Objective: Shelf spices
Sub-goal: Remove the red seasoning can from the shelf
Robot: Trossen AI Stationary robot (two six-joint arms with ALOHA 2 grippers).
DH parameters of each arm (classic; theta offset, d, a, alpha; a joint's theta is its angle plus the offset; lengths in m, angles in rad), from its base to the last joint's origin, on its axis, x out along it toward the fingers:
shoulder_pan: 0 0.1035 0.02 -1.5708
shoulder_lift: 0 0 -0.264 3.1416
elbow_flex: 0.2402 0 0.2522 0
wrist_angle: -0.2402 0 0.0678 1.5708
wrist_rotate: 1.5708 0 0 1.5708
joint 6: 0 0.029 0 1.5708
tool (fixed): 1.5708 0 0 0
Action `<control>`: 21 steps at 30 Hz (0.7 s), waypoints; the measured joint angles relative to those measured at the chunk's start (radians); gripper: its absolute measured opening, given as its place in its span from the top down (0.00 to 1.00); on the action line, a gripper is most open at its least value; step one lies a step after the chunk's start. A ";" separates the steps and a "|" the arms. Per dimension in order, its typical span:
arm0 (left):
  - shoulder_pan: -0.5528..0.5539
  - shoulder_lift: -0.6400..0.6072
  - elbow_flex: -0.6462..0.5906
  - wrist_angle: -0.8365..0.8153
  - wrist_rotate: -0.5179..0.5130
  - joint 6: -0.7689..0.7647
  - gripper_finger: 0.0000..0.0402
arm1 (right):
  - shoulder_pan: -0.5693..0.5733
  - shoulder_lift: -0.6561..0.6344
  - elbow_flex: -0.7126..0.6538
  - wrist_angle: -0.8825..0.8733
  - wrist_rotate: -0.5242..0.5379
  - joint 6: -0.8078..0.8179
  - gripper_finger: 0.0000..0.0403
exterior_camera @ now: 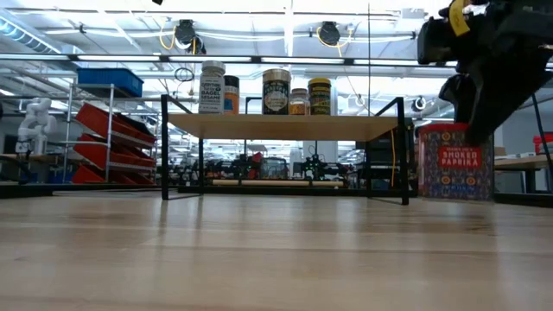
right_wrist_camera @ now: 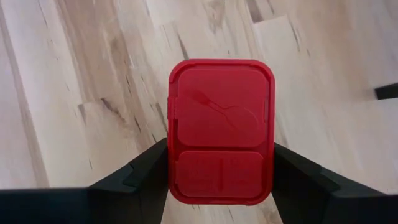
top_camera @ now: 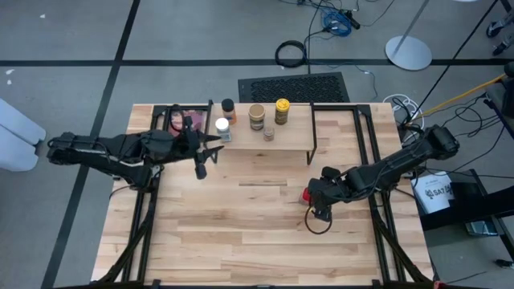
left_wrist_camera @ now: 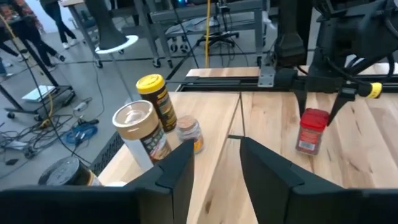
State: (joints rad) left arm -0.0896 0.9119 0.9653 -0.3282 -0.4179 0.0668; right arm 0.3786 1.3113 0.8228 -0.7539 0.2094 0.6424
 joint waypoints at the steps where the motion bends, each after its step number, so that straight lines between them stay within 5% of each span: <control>1: 0.004 0.000 0.000 -0.003 0.000 0.000 0.65 | 0.000 0.000 -0.010 0.012 0.000 0.000 0.45; 21: 0.070 0.000 0.000 -0.034 0.130 -0.010 0.65 | 0.001 0.000 -0.023 0.020 -0.021 0.001 0.44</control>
State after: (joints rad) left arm -0.0198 0.9115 0.9653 -0.3626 -0.2881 0.0566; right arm 0.3794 1.3113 0.7994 -0.7338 0.1886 0.6434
